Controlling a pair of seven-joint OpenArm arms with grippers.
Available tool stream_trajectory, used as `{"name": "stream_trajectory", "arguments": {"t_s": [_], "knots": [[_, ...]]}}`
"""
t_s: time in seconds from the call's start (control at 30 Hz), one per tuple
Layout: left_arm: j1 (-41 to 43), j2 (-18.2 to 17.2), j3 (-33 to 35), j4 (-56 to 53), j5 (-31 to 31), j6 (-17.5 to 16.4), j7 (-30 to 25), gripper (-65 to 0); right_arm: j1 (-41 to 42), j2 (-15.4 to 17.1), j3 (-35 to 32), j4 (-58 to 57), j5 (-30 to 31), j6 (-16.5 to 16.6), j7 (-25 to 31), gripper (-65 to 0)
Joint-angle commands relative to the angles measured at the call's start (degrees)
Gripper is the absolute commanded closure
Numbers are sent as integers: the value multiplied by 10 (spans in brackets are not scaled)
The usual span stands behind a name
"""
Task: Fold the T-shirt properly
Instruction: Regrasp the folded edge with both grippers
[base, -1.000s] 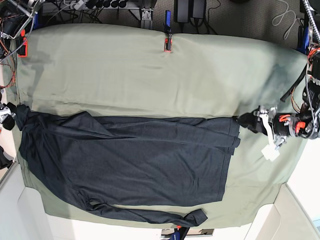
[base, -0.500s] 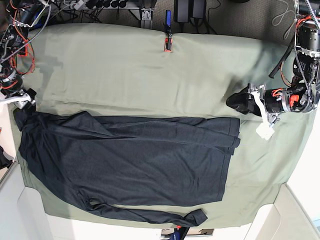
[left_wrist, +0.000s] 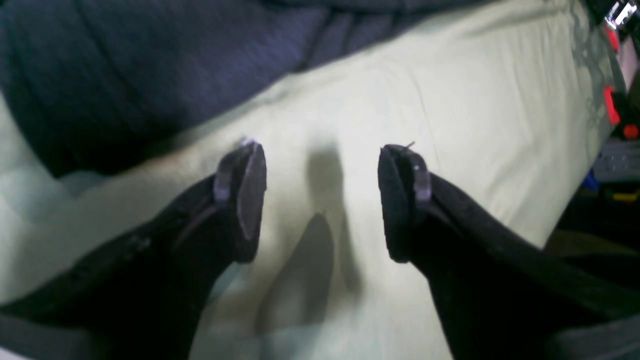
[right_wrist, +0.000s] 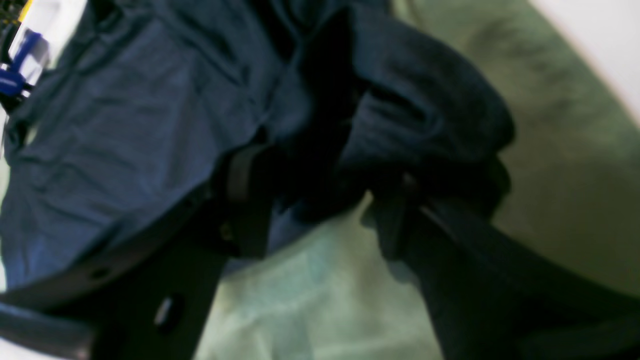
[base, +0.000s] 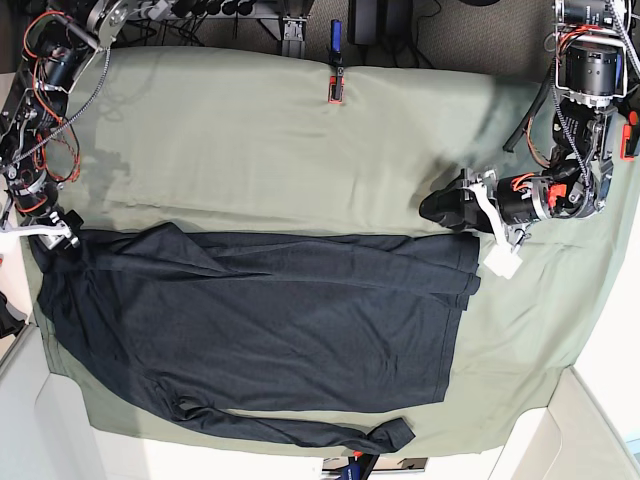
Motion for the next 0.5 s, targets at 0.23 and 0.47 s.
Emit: {"name": "stream_trajectory", "arguments": {"t_s": [0.23, 0.47], "knots": [[-42, 38, -81, -100, -7, -3, -24, -380, 16, 5, -1, -3, 3, 2, -5, -323], [-83, 51, -124, -162, 81, -3, -76, -380, 14, 5, -1, -3, 2, 6, -6, -323]]}}
